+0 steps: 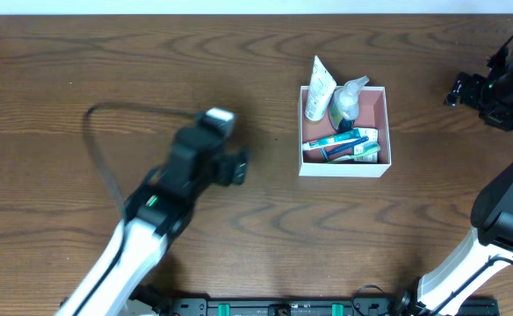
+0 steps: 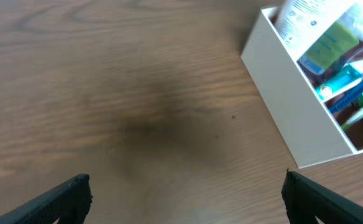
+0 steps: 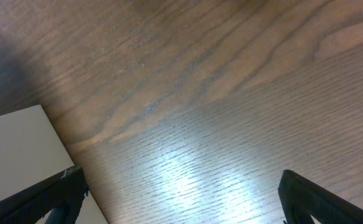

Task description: Pack container

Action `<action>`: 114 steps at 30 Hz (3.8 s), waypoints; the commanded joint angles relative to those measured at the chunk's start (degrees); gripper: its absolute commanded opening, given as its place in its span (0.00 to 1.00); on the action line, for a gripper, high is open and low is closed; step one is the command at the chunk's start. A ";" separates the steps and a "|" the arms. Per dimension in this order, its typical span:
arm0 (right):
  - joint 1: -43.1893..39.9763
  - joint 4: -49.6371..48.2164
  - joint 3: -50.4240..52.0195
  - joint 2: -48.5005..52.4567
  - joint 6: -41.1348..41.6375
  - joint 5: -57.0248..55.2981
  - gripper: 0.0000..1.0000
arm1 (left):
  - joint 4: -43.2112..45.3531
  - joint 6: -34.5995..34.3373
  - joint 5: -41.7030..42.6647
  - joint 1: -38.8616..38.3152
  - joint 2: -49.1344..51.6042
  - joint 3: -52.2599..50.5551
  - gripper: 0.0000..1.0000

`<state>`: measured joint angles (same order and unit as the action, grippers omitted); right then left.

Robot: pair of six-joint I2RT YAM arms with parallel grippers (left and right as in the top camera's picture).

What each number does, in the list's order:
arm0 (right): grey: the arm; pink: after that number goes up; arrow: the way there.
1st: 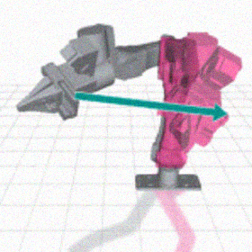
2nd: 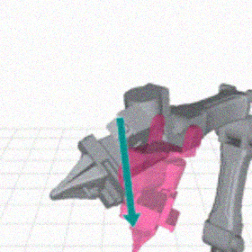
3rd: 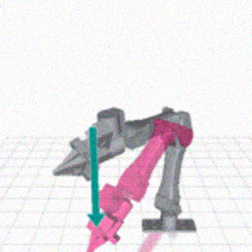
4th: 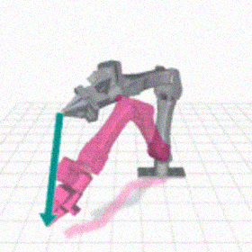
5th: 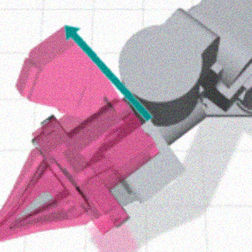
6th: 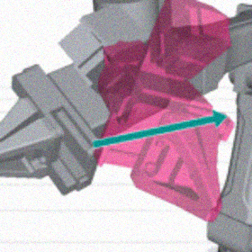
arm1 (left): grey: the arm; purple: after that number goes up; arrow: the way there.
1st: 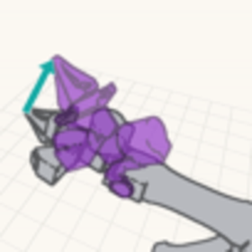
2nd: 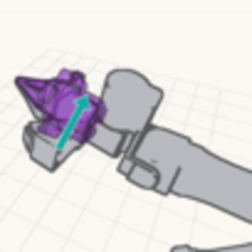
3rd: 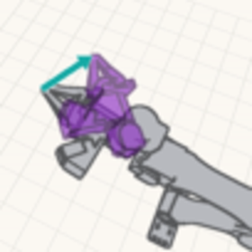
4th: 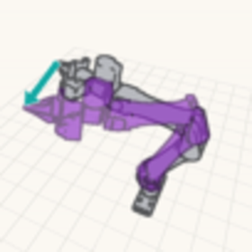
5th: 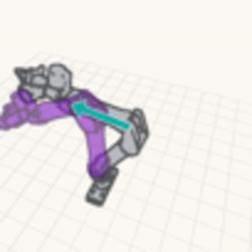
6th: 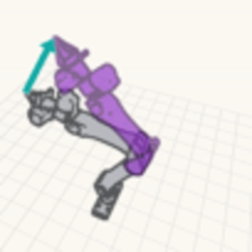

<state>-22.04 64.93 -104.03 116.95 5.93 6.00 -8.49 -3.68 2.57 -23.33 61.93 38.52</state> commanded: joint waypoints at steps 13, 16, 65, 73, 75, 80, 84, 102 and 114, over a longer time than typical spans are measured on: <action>0.31 0.02 -0.04 -0.68 0.87 0.24 0.99 | 9.51 -3.93 9.46 16.96 -39.91 -29.81 0.98; 0.31 0.00 -0.04 -0.68 0.87 0.24 0.99 | 9.46 -3.91 9.44 18.86 -44.74 -32.37 0.98; 0.31 0.00 -0.04 -0.68 0.87 0.24 0.99 | 5.57 -3.50 9.44 27.54 -61.70 -38.29 0.98; 0.28 0.00 -0.04 -0.68 0.87 0.24 0.99 | 5.57 -3.50 9.44 27.54 -61.70 -38.29 0.98; 0.31 0.02 -0.04 -0.68 0.87 0.24 0.99 | 5.57 -3.50 9.44 27.54 -61.70 -38.29 0.98; 0.31 0.02 -0.04 -0.68 0.87 0.24 0.99 | 5.57 -3.50 9.44 27.54 -61.70 -38.29 0.98; 0.31 0.02 -0.04 -0.68 0.87 0.24 0.99 | 5.57 -3.50 9.44 27.54 -61.70 -38.29 0.98; 8.09 -0.04 4.11 -22.99 0.87 0.24 0.99 | 5.57 -3.50 9.44 27.54 -61.70 -38.29 0.98; 29.38 0.07 25.77 -56.68 0.87 0.24 0.99 | 5.57 -3.50 9.44 27.54 -61.70 -38.29 0.98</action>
<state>5.02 64.64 -83.83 64.34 5.96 6.63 -1.02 -7.49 11.64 3.97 0.62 1.32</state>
